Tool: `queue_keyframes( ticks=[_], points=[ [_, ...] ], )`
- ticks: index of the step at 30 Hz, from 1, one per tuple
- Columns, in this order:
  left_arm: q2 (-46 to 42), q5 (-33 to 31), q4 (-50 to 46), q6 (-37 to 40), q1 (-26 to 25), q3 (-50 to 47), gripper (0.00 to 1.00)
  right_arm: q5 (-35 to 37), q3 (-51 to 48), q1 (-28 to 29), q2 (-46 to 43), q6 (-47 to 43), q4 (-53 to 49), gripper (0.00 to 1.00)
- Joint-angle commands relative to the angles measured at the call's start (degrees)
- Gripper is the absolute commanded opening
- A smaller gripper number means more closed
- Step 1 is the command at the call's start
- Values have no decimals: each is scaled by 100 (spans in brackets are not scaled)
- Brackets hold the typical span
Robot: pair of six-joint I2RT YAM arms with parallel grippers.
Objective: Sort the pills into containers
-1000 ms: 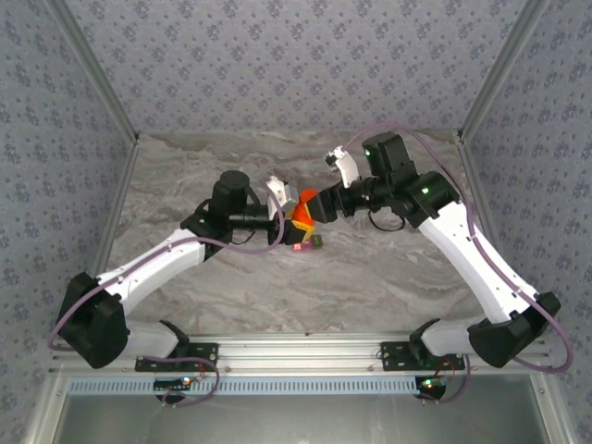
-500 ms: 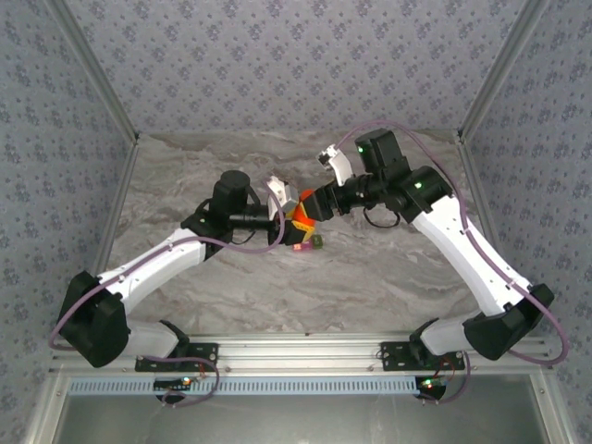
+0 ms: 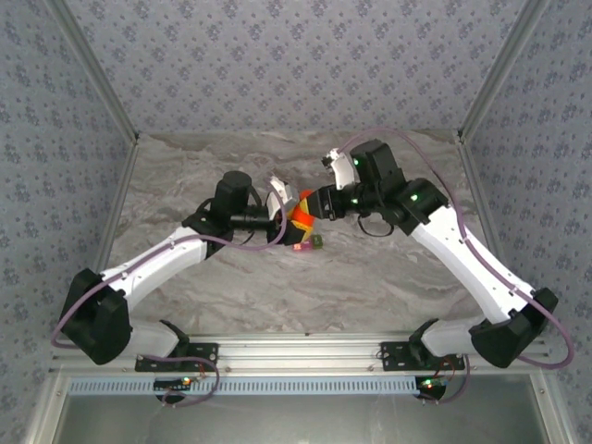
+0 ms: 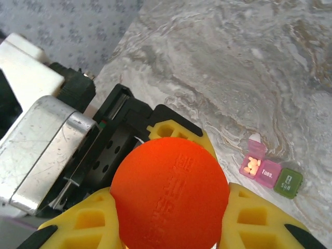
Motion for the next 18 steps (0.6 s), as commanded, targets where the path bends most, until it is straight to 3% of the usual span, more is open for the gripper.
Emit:
queue_keyframes(
  ticks=[1, 5, 11, 18],
  points=[
    [-25, 5, 414, 190, -51, 276, 0, 573, -340, 256, -128, 1211, 708, 25],
    [-39, -193, 388, 209, -56, 270, 1, 818, -419, 342, -179, 1041, 728, 25],
    [-6, -566, 362, 197, -52, 291, 34, 1194, -709, 329, -396, 709, 970, 24],
    [112, -644, 292, 201, -58, 331, 46, 1657, -1083, 309, -534, 684, 1256, 21]
  ],
)
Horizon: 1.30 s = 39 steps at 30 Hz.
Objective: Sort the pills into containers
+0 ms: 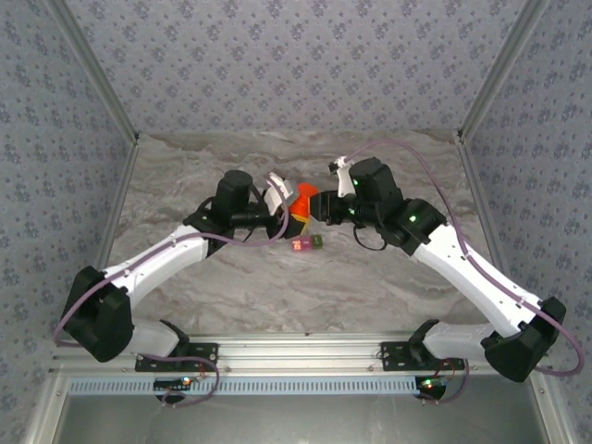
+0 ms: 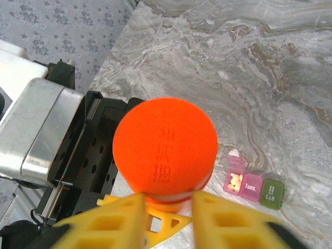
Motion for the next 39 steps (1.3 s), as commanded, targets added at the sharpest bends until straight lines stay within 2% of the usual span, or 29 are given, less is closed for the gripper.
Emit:
queue_keyframes(
  ticks=[1, 2, 4, 5, 7, 8, 10, 12, 16, 32, 35, 39],
  points=[
    [15, 304, 298, 159, -98, 294, 46, 462, -189, -11, -29, 41, 310, 21],
    [37, 342, 280, 159, -100, 306, 44, 426, -247, -34, -30, 38, 362, 21],
    [82, 400, 262, 178, -106, 331, 37, 452, -351, -74, -100, 5, 596, 27],
    [85, 393, 269, 161, -106, 328, 37, 480, -389, -81, -160, -32, 683, 36],
    [65, 393, 304, 148, -106, 294, 29, 412, -400, -100, -239, -55, 677, 57],
    [47, 408, 348, 144, -101, 266, 25, 311, -400, -117, -273, -106, 634, 63],
    [12, 419, 403, 151, -102, 224, 20, 24, -400, -228, -332, -187, 630, 68],
    [-12, 445, 403, 172, -105, 211, 16, -469, -400, -381, -346, -242, 746, 69],
    [-56, 567, 488, 152, -102, 176, 17, -1084, -268, -613, -189, -369, 753, 72],
    [-69, 859, 706, -97, -102, 205, 20, -1671, -378, -515, 412, -284, 1290, 70],
    [-80, 866, 697, -130, -100, 211, 16, -1739, -718, -542, 233, -220, 1599, 73],
    [-132, 798, 958, -379, -92, 136, 15, -1996, -1135, -702, -103, -213, 1943, 73]
  ],
)
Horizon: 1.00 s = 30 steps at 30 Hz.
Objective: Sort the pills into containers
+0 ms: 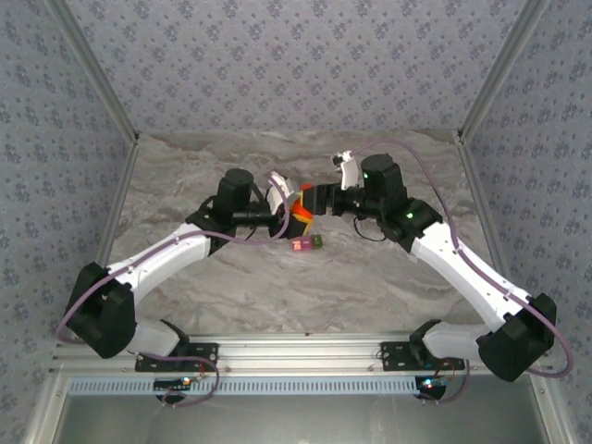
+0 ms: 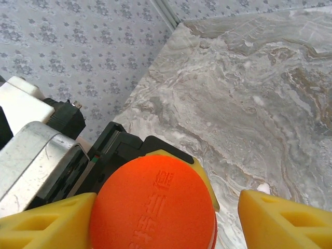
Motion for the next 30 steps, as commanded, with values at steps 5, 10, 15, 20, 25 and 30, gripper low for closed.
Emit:
queue_keyframes(
  ticks=[5, 10, 15, 20, 25, 30],
  points=[
    [-247, 317, 861, -396, -97, 124, 15, -745, -791, -136, -476, -82, 723, 72],
    [-168, 473, 775, -444, -104, 233, 16, -707, -877, -206, -419, 32, 1008, 72],
    [-141, 556, 709, -420, -138, 250, 16, -736, -586, -210, -217, 15, 1035, 72],
    [-107, 593, 606, -344, -194, 305, 17, -789, -477, -167, -61, 74, 1181, 72],
    [-58, 612, 501, -277, -221, 361, 17, -737, -467, -104, 0, 119, 1273, 65],
    [-27, 535, 481, -275, -238, 377, 21, -627, -512, -107, -18, 179, 1334, 45]
  ],
)
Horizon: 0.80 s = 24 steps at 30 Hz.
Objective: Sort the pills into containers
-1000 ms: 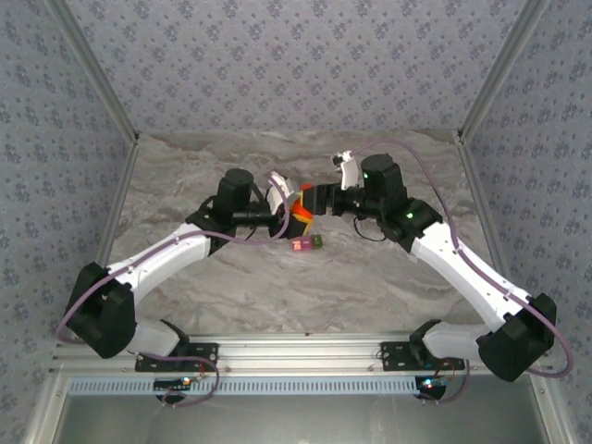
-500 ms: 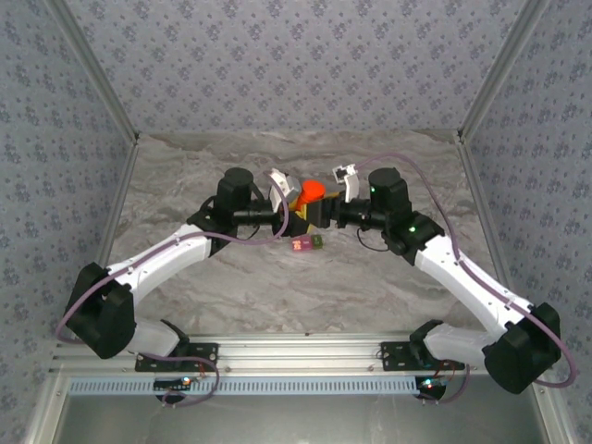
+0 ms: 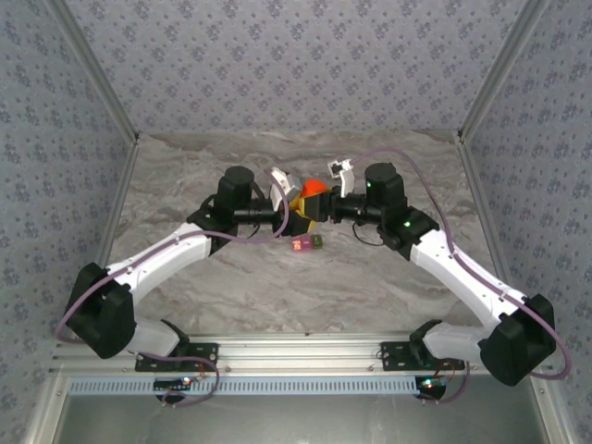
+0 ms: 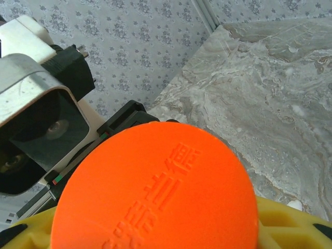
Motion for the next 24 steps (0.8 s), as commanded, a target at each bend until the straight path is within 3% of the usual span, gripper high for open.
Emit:
queue_keyframes(
  ticks=[1, 5, 8, 9, 12, 16, 18, 19, 21, 24],
  points=[
    [-25, 273, 187, 269, -145, 274, 25, 213, 131, 6, 60, 252, 229, 44],
    [-64, 31, 157, 291, -157, 251, 43, 634, 50, -48, -51, 336, 267, 39],
    [-146, -202, 87, 365, -154, 214, 71, 1133, -54, -175, -187, 411, 276, 34],
    [-195, -273, 59, 402, -149, 187, 76, 1351, -84, -223, -234, 417, 223, 32],
    [-369, -499, 46, 490, -153, 31, 84, 1891, -197, -406, -372, 439, 139, 33],
    [-695, -890, 82, 543, -124, -234, 87, 2900, -482, -555, -501, 219, -22, 34],
    [-907, -1511, 365, 419, -117, -489, 89, 3534, -818, -566, -501, 46, 129, 34],
    [-980, -1791, 453, 384, -116, -587, 99, 3833, -1002, -553, -486, 37, 280, 34],
    [-1137, -2461, 533, 309, -114, -723, 99, 4455, -1540, -507, -432, -125, 843, 34],
    [-1294, -2895, 537, 286, -109, -826, 100, 5171, -2148, -463, -206, -371, 1651, 34]
  ],
)
